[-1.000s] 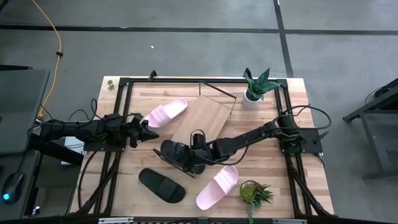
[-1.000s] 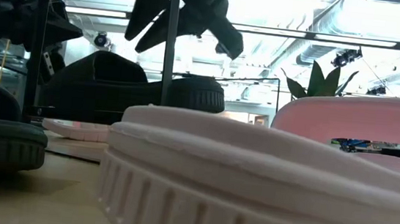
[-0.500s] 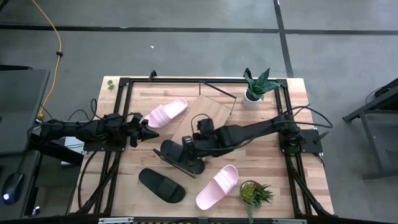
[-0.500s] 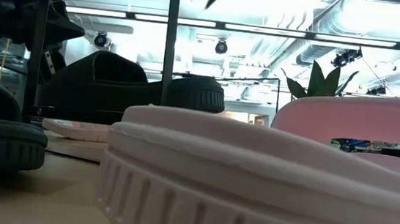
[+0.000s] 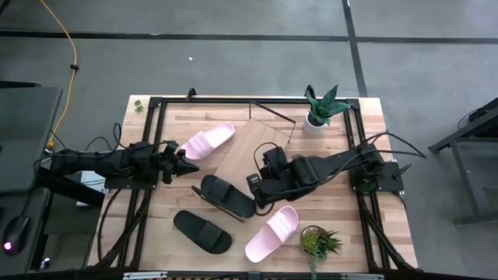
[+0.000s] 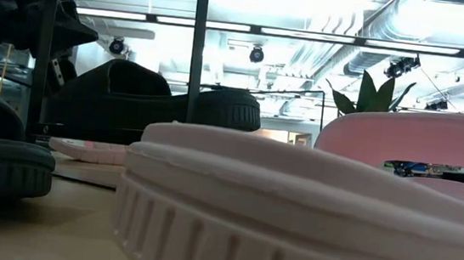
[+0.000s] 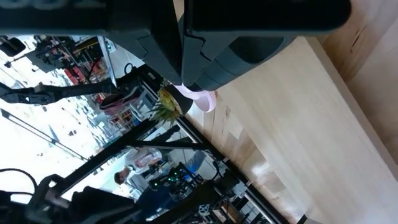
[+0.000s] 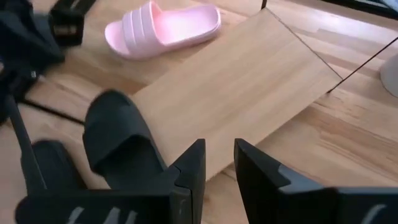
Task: Pick and place slides into the shelf
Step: Put the black slipper on the shelf
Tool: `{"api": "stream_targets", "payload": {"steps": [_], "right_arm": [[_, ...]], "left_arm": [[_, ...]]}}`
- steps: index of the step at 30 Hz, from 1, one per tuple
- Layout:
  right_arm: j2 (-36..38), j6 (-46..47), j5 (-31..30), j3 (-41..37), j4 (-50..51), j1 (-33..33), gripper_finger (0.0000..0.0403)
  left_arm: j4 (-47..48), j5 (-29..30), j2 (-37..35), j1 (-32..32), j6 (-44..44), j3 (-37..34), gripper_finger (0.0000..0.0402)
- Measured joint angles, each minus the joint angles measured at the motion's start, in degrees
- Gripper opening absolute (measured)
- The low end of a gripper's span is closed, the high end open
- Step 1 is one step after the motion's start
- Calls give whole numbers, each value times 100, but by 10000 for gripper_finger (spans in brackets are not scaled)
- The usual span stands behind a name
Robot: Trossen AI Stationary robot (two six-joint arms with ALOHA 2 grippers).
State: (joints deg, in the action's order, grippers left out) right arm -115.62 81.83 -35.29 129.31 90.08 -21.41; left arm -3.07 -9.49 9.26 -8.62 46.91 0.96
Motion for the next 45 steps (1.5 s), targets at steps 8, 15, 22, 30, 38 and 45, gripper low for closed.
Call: {"api": "stream_targets", "payload": {"steps": [8, 15, 22, 30, 38, 45], "right_arm": [[116, -474, -24, -209, 0, -58, 75], [560, -649, -708, -474, 4, -120, 75], [1162, -1465, -862, -474, -7, -120, 75], [1551, -2182, -1002, -474, -7, -51, 75], [1864, -3018, 1151, -1046, -15, 318, 75], [2724, -2279, 1911, -3246, -492, 339, 75]], "left_arm": [[218, -54, -3, 2, -342, 732, 1], [2399, -254, 0, 2, -51, 1885, 1], [3202, -242, 0, 2, 524, 2580, 0], [3196, 251, 0, 2, 1107, 2631, 0], [3161, 208, 0, 2, 1247, 2631, 1], [3169, 267, 0, 2, 937, 2631, 1]]}}
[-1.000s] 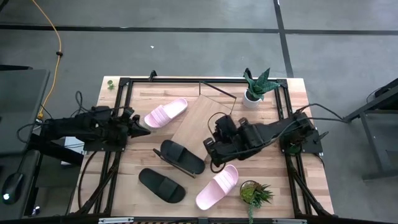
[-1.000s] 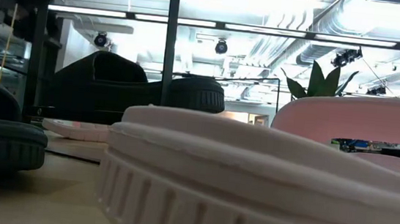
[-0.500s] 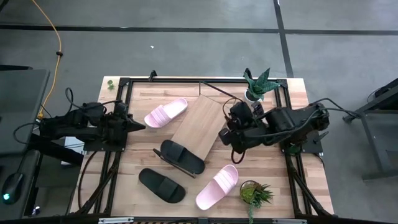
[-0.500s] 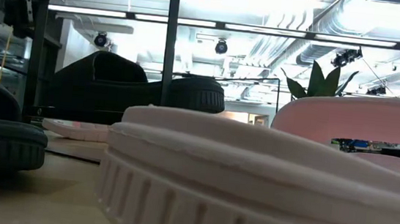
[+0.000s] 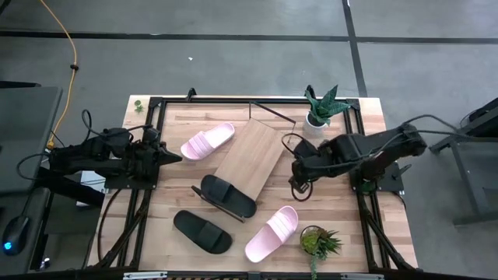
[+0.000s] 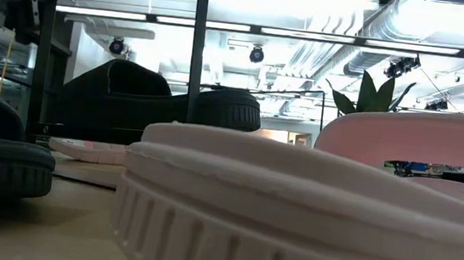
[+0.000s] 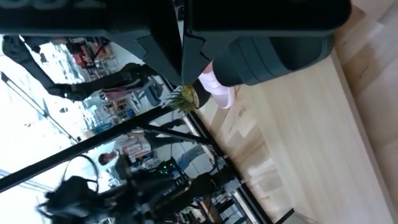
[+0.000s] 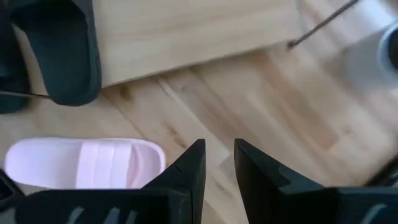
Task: Pick and place slides into the shelf
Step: Put the black slipper on the shelf
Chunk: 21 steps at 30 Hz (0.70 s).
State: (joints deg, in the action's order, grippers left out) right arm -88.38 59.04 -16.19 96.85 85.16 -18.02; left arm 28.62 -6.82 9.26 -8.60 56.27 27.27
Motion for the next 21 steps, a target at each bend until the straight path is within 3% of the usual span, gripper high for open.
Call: {"api": "stream_targets", "payload": {"steps": [9, 16, 21], "right_arm": [[1363, 853, 1063, -2731, -3001, -2, 75], [1622, 1273, 1707, -4018, -4747, 0, 75], [1598, 1439, 1793, -4568, -5880, 0, 75]], "left_arm": [[46, 1, 0, 0, -94, -2, 1], [222, 116, 0, 0, -94, -2, 1], [348, -84, 0, 0, -74, -2, 1]]}}
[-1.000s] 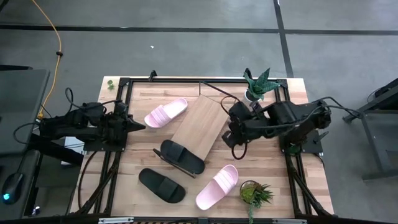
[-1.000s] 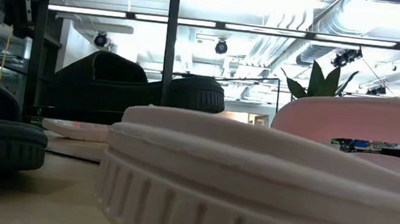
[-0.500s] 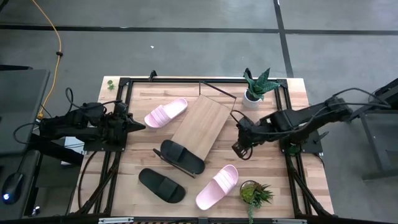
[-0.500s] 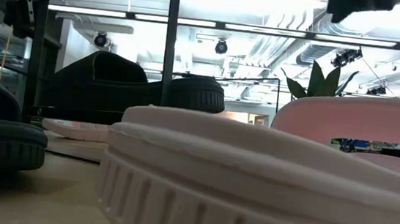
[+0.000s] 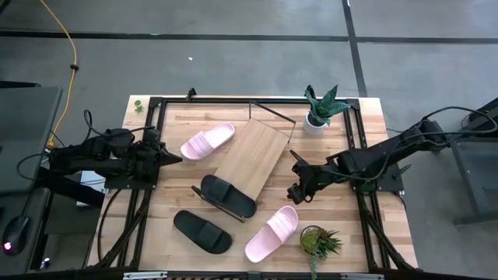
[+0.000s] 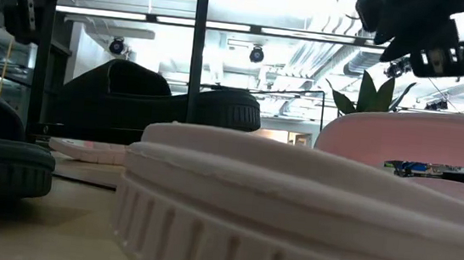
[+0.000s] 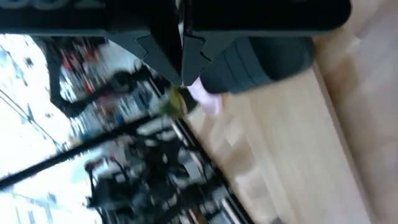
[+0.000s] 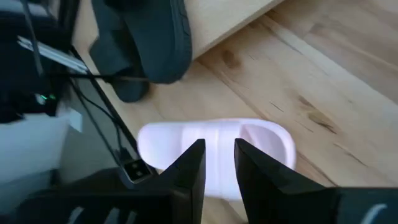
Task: Pick and place slides into the shelf
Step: Put the black slipper on the shelf
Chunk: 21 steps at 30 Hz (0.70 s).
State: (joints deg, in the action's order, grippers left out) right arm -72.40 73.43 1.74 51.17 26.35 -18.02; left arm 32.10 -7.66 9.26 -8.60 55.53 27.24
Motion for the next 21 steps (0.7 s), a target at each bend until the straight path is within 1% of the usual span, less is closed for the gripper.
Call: {"api": "stream_targets", "payload": {"steps": [3, 5, 7, 12, 14, 17, 19, 21], "right_arm": [[0, 19, -21, -76, -75, 2, 75], [0, 17, -101, -76, -87, 2, 75], [9, 18, -205, -76, -86, 2, 75], [20, 28, -232, -76, -94, 2, 75], [20, 48, -230, -76, -91, 2, 75], [20, 70, -234, -76, -91, 2, 75], [20, 61, -279, -76, -92, 2, 75], [18, 8, -330, -76, -88, 2, 75]], "left_arm": [[186, -767, 72, 0, 93, 0, 1], [265, -1287, 176, 0, 363, -4, 1], [124, -1709, 314, 0, 623, -2, 1], [-328, -2801, 599, 12, 1206, 9, 1], [-341, -2902, 648, 84, 1288, 80, 1], [-361, -2791, 664, 357, 1420, 199, 1], [-360, -2621, 664, 608, 1569, 254, 1], [-359, -2215, 664, 905, 1695, 269, 1]]}}
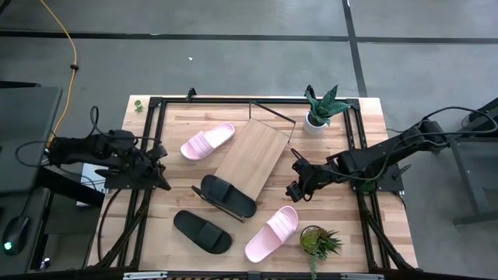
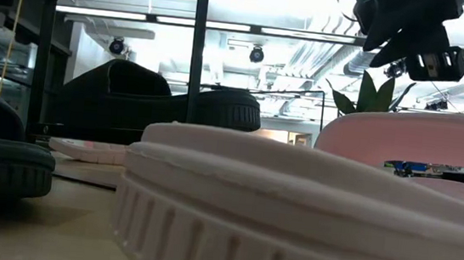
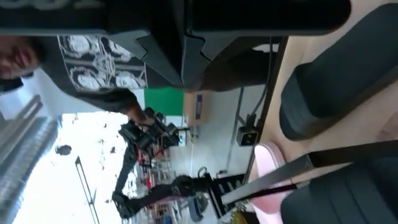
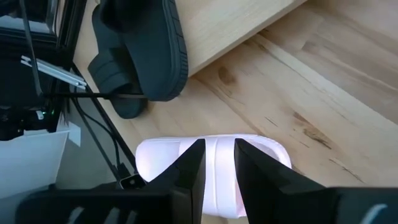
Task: Pick and place slides into the shelf
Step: Put the black slipper on the shelf
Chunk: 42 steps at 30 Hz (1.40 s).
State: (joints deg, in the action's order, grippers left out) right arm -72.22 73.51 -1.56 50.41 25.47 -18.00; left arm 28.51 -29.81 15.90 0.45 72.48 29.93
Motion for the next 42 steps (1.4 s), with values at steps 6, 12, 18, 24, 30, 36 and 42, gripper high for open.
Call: {"api": "stream_targets", "payload": {"steps": [6, 12, 18, 24, 30, 36, 42], "right_arm": [[-1, -45, -94, 0, 2, 0, 75], [-1, -184, -90, 0, 0, -2, 75], [-1, -430, -88, 0, 0, -2, 75], [-1, -583, -48, 0, 7, -2, 75], [-1, -777, -6, 0, 13, -2, 75], [-1, -950, -7, 2, 43, -2, 75], [-1, -959, 7, 2, 37, -4, 75]], "left_arm": [[-10, 904, 415, 1162, 315, 2, 1], [-525, 1780, 1117, 2485, 431, 2, 1], [-614, 3324, 1535, 3559, 788, 2, 0], [-612, 4636, 2177, 4359, 1393, 2, 1], [-720, 5177, 3125, 4796, 2067, 2, 1], [-1501, 5307, 4136, 4832, 2055, 2, 13], [-2459, 5320, 5016, 4832, 2165, 2, 90]]}}
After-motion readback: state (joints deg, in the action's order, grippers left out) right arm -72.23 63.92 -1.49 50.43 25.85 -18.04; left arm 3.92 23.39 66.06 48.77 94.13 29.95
